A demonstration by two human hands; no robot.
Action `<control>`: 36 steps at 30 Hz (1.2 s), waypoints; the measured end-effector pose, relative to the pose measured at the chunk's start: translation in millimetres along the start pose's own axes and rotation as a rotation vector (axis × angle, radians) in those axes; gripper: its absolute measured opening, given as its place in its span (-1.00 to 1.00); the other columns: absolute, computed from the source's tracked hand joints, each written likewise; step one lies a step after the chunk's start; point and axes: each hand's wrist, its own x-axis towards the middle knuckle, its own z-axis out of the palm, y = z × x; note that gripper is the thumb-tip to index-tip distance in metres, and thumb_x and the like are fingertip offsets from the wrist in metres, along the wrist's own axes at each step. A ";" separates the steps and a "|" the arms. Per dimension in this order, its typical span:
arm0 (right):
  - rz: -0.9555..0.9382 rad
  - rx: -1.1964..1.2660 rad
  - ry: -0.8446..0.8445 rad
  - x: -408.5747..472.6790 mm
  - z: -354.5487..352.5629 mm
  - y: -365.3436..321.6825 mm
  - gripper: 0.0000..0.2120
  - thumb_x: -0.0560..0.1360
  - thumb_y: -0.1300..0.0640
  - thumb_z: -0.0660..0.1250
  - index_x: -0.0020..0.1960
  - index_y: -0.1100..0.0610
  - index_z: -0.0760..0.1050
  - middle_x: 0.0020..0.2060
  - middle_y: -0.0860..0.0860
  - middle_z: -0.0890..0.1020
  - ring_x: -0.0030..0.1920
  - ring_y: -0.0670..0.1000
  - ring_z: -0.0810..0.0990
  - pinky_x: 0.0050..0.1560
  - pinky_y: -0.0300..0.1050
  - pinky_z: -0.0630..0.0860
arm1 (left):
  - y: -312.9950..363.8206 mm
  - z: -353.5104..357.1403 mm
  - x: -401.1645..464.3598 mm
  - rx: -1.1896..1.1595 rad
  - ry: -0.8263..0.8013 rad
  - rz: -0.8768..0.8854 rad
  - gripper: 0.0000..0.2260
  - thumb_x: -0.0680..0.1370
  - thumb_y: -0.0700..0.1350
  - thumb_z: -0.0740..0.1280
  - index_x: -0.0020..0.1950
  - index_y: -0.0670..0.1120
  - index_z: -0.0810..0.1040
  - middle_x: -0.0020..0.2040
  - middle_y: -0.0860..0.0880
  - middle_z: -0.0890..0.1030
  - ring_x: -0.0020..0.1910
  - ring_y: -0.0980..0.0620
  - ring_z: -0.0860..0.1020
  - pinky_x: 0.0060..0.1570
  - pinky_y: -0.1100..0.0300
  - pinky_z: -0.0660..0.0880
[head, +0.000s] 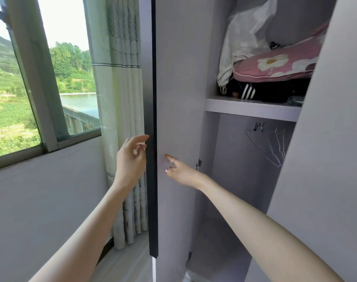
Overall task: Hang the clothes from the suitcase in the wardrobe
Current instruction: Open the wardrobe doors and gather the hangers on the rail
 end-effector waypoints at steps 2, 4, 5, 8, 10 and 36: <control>0.017 -0.042 0.075 -11.3 -16.6 8.3 -0.50 0.62 0.15 0.09 0.53 0.04 0.07 0.47 -0.01 0.26 0.41 0.00 0.33 0.31 -0.22 0.27 | 13.0 12.8 -1.9 -0.040 -0.064 0.063 -0.66 0.54 -0.36 0.08 0.08 -0.02 0.54 0.04 0.01 0.59 -0.01 0.14 0.57 0.07 0.16 0.53; 0.042 -0.072 0.162 -25.0 -36.8 19.3 -0.56 0.61 0.16 0.10 0.48 0.10 0.20 0.40 0.02 0.39 0.35 0.01 0.41 0.28 -0.23 0.30 | 23.6 31.3 -3.4 -0.039 -0.146 0.111 -0.66 0.53 -0.36 0.09 0.09 -0.02 0.53 0.01 0.03 0.58 -0.01 0.13 0.56 0.06 0.17 0.52; 0.047 -0.096 0.201 -30.4 -44.9 23.6 -0.59 0.61 0.17 0.11 0.45 0.13 0.27 0.35 0.03 0.46 0.32 0.03 0.43 0.28 -0.21 0.31 | 26.9 38.2 -3.4 -0.040 -0.171 0.119 -0.65 0.53 -0.36 0.09 0.12 -0.03 0.52 0.01 0.03 0.58 -0.01 0.10 0.56 0.08 0.18 0.51; 0.087 -0.204 0.318 -58.7 -81.2 51.0 -0.63 0.60 0.17 0.12 0.39 0.15 0.35 0.25 0.05 0.53 0.26 0.05 0.48 0.31 -0.13 0.36 | 34.7 79.2 -6.9 -0.056 -0.294 0.095 -0.66 0.54 -0.30 0.10 0.21 -0.02 0.48 0.04 0.06 0.57 0.01 0.10 0.54 0.00 0.31 0.48; 0.138 -0.297 0.383 -76.6 -107.7 74.0 -0.58 0.60 0.10 0.14 0.45 0.10 0.26 0.32 0.06 0.47 0.31 0.06 0.45 0.34 -0.06 0.35 | 35.8 112.0 -9.0 -0.052 -0.391 0.080 -0.66 0.55 -0.27 0.10 0.25 0.02 0.45 0.06 0.08 0.55 -0.04 0.16 0.54 -0.21 0.46 0.43; 0.350 -1.303 0.924 -107.6 -387.8 300.2 -0.02 0.28 -0.27 0.43 0.52 0.05 0.06 0.52 0.15 0.08 0.50 0.26 -0.01 0.31 0.49 0.04 | 120.9 508.1 44.9 -0.378 -0.762 -0.048 -0.62 0.63 -0.06 0.10 0.46 0.01 0.17 0.28 0.13 0.36 0.25 0.11 0.34 0.22 0.20 0.29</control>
